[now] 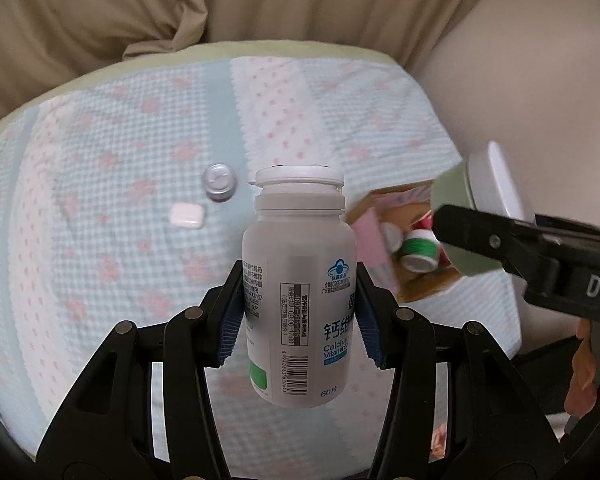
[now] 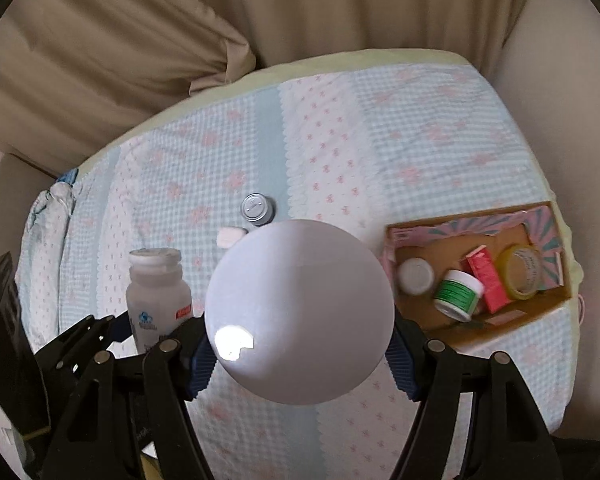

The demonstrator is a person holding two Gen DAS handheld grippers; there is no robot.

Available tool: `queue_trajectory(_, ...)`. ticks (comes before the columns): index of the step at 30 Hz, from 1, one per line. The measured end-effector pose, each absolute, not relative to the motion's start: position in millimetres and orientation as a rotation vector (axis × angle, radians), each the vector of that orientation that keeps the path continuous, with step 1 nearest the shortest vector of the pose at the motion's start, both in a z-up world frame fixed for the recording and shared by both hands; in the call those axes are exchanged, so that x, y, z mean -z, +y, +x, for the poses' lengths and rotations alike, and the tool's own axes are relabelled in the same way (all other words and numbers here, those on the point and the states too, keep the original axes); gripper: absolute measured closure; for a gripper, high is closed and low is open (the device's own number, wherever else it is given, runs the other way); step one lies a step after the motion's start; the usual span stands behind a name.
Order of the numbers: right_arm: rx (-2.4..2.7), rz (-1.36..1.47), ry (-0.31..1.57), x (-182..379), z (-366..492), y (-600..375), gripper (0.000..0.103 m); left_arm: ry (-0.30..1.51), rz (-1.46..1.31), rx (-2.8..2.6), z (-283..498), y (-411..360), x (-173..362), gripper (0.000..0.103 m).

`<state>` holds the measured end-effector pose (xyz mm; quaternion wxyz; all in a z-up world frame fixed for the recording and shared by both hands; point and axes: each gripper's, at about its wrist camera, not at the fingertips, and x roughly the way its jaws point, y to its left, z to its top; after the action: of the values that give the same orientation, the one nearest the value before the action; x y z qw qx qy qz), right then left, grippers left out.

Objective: Organize rigid objects
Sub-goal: 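Carry the pill bottle and white lid over the cardboard box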

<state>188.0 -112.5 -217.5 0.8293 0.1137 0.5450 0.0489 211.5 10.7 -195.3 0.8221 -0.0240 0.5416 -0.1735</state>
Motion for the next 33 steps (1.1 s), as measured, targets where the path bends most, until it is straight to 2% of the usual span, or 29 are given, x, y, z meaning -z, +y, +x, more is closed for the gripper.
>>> queue_trajectory(8, -0.138, 0.250, 1.160, 217, 149, -203, 0.036, 1.159, -0.115, 0.344, 182, -62, 201, 0.056)
queue_trajectory(20, -0.054, 0.286, 1.215, 271, 134, -354, 0.036, 1.243, -0.126, 0.364, 180, -186, 254, 0.056)
queue_trajectory(33, -0.063, 0.278, 1.304, 343, 168, -415, 0.036, 1.378, -0.053, 0.376, 223, -262, 320, 0.056)
